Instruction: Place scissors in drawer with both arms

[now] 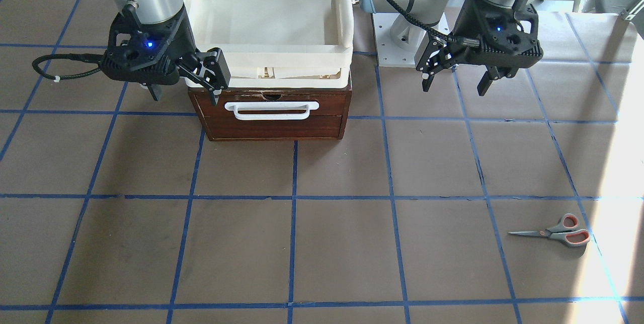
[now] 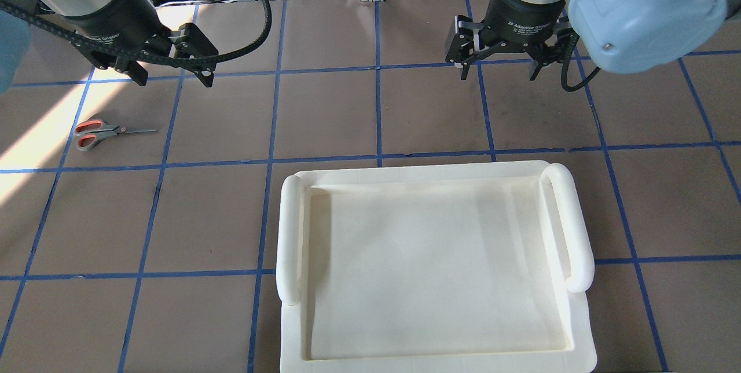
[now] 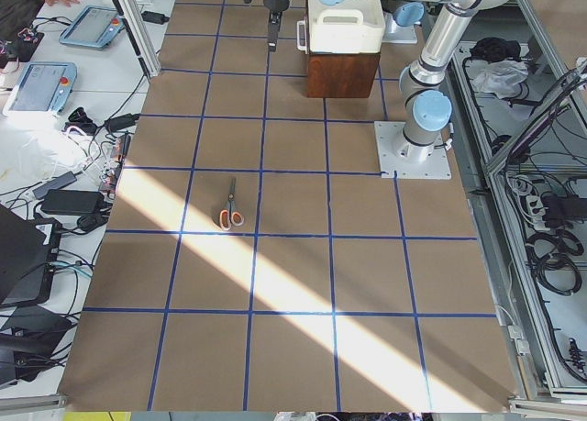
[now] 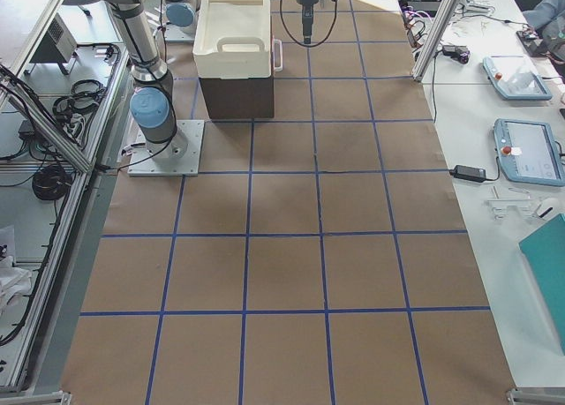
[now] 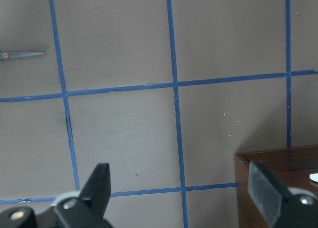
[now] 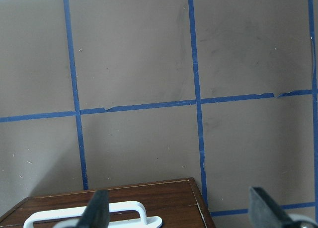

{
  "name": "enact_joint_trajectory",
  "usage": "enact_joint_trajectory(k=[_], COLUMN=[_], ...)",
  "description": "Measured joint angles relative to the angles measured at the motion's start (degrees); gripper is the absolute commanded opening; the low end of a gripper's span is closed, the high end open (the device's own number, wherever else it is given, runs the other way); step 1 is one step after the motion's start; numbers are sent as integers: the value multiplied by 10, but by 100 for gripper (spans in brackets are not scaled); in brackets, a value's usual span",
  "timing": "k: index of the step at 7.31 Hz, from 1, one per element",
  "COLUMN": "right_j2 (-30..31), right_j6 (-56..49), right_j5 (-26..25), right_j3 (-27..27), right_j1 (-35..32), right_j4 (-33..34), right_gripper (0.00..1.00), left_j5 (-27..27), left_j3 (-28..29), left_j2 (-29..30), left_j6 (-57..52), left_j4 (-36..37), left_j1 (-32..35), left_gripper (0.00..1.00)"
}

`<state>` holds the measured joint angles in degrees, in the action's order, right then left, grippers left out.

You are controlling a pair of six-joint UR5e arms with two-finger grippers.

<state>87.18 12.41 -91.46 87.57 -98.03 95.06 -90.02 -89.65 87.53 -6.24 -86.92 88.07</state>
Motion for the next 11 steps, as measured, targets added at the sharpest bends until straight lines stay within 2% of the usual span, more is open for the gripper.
enact_joint_trajectory(k=[3, 4, 6, 7, 11], right_j2=[0, 0, -9, -18, -68], right_j6=[5, 10, -4, -58, -405], right_j5=[2, 20, 59, 69, 108], right_j3=[3, 4, 4, 4, -5], right_j1=[-1, -3, -15, -33, -57], right_j4=[-5, -4, 23, 34, 32], right_gripper=[100, 100, 100, 100, 100], left_j5=[-1, 0, 1, 1, -8], left_j3=[0, 0, 0, 0, -1], left_j2=[0, 1, 8, 12, 43], left_j6=[-1, -9, -111, -194, -523], left_j4=[0, 0, 1, 1, 0], left_j1=[0, -2, -17, -33, -130], left_gripper=[100, 100, 100, 100, 100])
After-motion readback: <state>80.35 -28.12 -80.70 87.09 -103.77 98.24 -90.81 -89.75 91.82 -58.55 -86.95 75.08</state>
